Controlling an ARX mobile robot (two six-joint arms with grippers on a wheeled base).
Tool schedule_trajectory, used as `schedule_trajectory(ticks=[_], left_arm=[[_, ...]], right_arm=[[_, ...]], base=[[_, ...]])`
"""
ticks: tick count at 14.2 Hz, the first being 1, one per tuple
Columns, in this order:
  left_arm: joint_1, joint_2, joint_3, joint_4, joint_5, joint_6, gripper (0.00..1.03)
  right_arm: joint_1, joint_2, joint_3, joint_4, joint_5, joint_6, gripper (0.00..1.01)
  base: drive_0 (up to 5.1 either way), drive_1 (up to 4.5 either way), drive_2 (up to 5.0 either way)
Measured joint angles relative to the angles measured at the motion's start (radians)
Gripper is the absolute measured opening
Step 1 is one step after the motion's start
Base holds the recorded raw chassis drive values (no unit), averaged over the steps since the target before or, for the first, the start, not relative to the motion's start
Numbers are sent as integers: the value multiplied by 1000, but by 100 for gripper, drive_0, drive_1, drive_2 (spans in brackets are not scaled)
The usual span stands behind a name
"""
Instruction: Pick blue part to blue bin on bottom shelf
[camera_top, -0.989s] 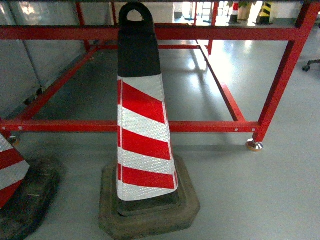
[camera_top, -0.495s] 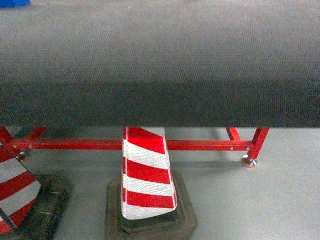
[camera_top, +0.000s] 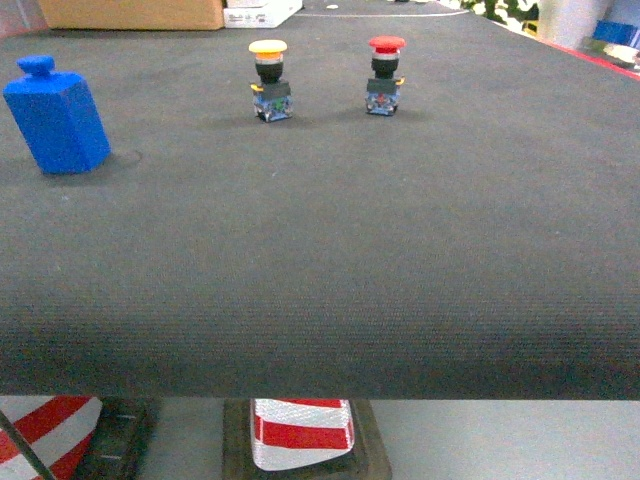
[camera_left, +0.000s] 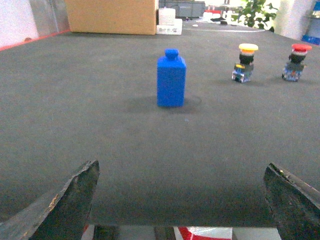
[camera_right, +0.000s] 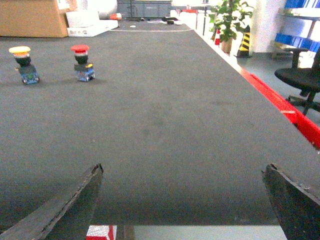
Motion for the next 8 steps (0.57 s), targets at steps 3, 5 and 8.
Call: schedule_trajectory(ticks=[3, 5, 8], left_arm=[[0, 0, 0, 1, -1, 0, 98], [0, 0, 0, 0, 1, 0, 98], [0, 0, 0, 1, 0, 1, 98]], right_arm=[[0, 0, 0, 1, -1, -2, 98], [0, 0, 0, -1, 0, 0, 98], [0, 0, 0, -1, -1, 0, 98]], base=[[0, 0, 0], [0, 0, 0], [0, 0, 0]])
